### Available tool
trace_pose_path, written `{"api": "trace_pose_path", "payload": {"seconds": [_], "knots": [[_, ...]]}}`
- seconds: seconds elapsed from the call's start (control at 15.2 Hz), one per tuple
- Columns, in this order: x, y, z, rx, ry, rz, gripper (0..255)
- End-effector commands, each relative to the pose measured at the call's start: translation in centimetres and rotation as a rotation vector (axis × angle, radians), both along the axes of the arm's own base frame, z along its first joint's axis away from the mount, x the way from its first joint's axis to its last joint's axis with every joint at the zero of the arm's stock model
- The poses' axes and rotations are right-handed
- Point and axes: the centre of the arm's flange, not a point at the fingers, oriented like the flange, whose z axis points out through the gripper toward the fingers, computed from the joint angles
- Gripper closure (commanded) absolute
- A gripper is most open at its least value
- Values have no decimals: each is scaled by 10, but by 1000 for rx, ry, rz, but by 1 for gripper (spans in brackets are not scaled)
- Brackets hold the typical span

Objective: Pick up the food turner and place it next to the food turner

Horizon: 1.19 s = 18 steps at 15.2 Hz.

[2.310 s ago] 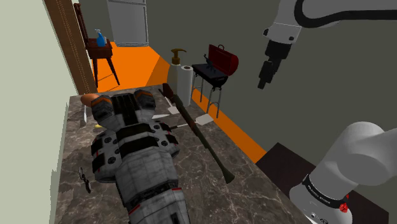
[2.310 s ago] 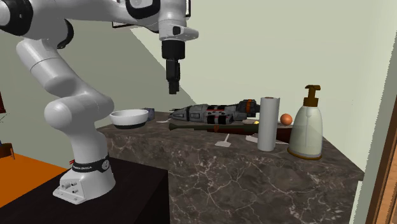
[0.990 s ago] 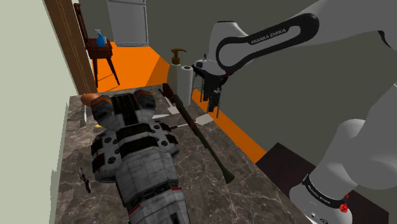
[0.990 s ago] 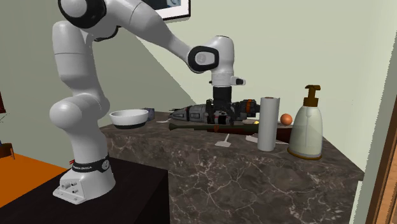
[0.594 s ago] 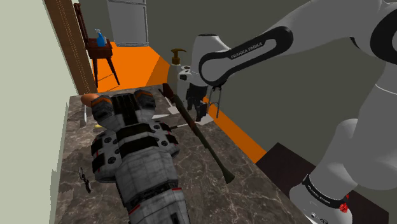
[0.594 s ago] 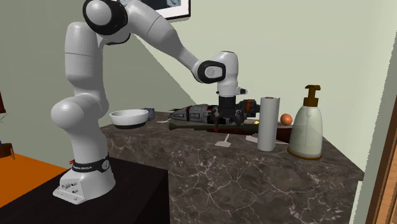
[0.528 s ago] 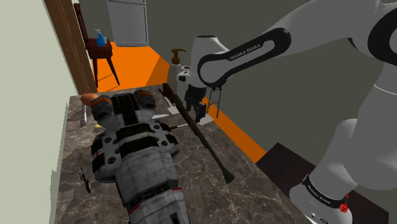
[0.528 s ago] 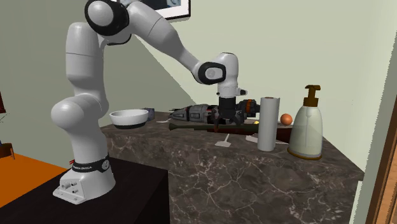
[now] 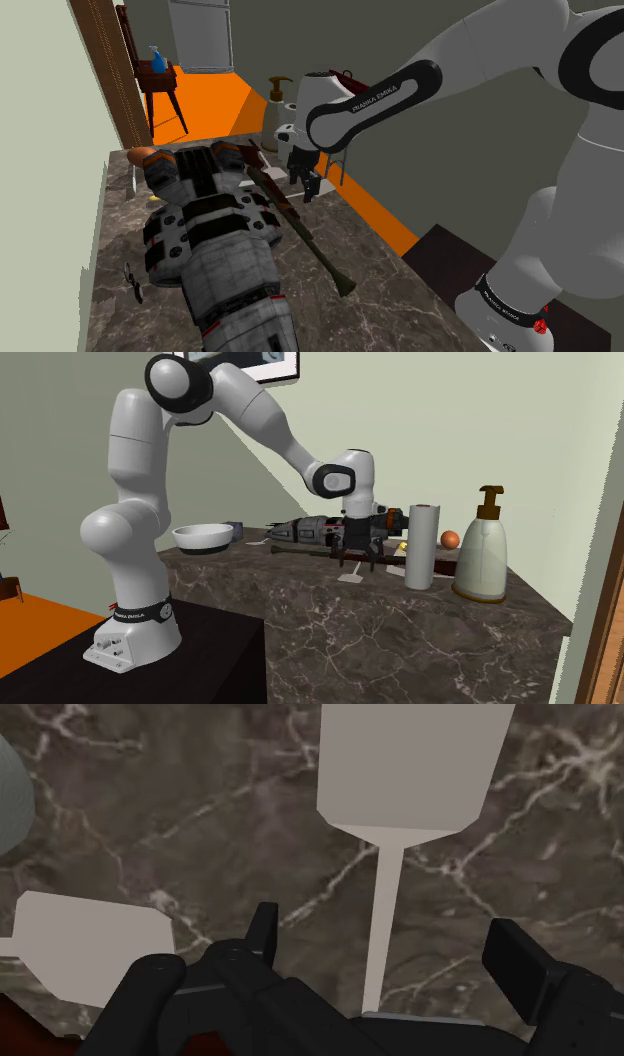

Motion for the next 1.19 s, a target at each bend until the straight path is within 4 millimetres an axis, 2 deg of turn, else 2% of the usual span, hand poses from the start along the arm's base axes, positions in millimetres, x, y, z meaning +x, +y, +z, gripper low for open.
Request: {"api": "trace_pose_path", "payload": {"seconds": [0.0,0.33,0.4,0.99,1.12], "knots": [[0,0,-2,0,0,0,0],[0,0,-2,0,0,0,0],[0,0,-2,0,0,0,255],[0,0,-2,0,0,0,255],[0,0,8,0,0,0,255]]}}
